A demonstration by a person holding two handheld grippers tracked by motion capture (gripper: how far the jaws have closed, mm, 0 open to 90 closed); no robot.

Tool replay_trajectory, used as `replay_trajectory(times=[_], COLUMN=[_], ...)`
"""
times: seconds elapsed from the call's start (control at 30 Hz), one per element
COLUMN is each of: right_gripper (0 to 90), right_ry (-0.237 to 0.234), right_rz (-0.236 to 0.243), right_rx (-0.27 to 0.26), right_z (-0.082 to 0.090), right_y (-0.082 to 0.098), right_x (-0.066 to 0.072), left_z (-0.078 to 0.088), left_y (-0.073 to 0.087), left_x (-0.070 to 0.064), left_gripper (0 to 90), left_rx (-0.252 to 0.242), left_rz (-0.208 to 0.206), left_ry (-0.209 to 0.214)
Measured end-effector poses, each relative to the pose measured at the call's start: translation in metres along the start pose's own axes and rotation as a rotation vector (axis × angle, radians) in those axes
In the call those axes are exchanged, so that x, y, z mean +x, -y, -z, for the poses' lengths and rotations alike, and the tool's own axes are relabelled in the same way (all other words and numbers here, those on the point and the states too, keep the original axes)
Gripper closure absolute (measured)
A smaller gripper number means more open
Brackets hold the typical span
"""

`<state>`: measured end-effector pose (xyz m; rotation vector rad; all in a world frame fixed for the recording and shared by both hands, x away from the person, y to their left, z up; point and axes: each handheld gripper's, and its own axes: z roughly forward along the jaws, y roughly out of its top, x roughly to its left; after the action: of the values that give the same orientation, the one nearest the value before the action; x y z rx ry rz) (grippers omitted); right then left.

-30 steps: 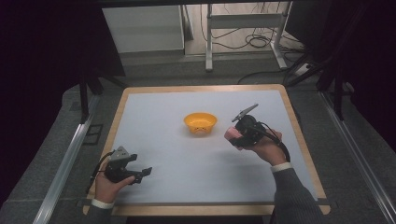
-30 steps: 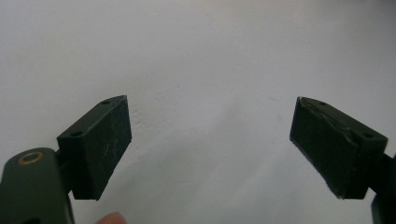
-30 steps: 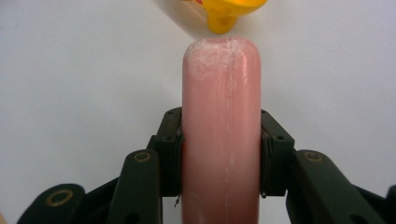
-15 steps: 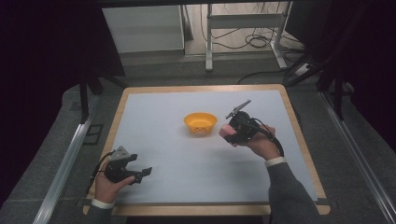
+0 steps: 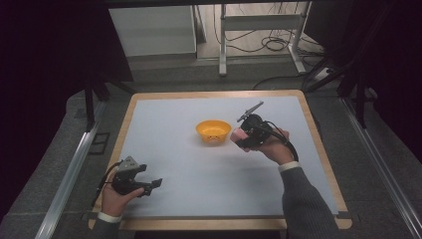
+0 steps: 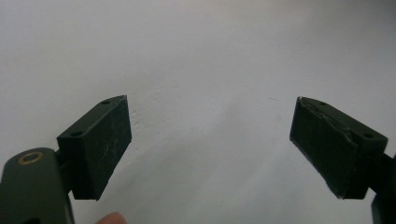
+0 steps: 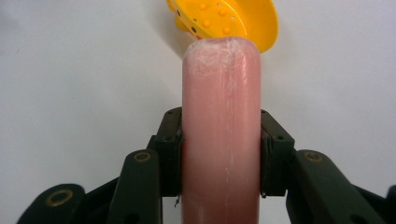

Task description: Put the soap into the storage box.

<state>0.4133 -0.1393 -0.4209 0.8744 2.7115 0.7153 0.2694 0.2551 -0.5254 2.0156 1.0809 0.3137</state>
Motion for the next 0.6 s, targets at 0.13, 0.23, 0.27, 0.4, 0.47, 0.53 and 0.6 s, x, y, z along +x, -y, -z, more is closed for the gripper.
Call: replay_trajectory(times=[0.13,0.23,0.27,0.4,0.47,0.53,0.6], right_gripper=[59.4,59.4,59.5,59.4,59.4,59.4,59.4], right_ry=[-0.001,-0.010,-0.005,-0.003,-0.011,-0.007,-0.009], right_rz=[0.007,0.003,0.011,0.018,0.023,0.032,0.034], right_rx=[-0.006,-0.013,-0.016,-0.016,-0.016,-0.016,-0.013], right_z=[-0.001,-0.001,-0.002,-0.003,-0.003,-0.004,-0.005], right_y=[-0.004,-0.006,-0.007,-0.013,-0.016,-0.018,-0.021], right_x=[-0.003,-0.005,-0.006,-0.008,-0.008,-0.009,-0.009], left_z=[0.000,0.000,0.000,-0.001,-0.001,-0.001,-0.001], left_y=[0.000,0.000,0.000,0.000,0.000,0.000,0.000], left_x=[0.000,0.000,0.000,0.000,0.000,0.000,0.000], left_gripper=[13.2,13.2,13.2,13.2,13.2,13.2,13.2], left_rx=[0.001,0.002,0.002,0.003,0.004,0.004,0.003], left_rz=[-0.001,-0.001,-0.001,-0.003,-0.002,-0.003,-0.001], left_ry=[0.000,0.001,0.000,0.001,0.003,0.000,0.002])
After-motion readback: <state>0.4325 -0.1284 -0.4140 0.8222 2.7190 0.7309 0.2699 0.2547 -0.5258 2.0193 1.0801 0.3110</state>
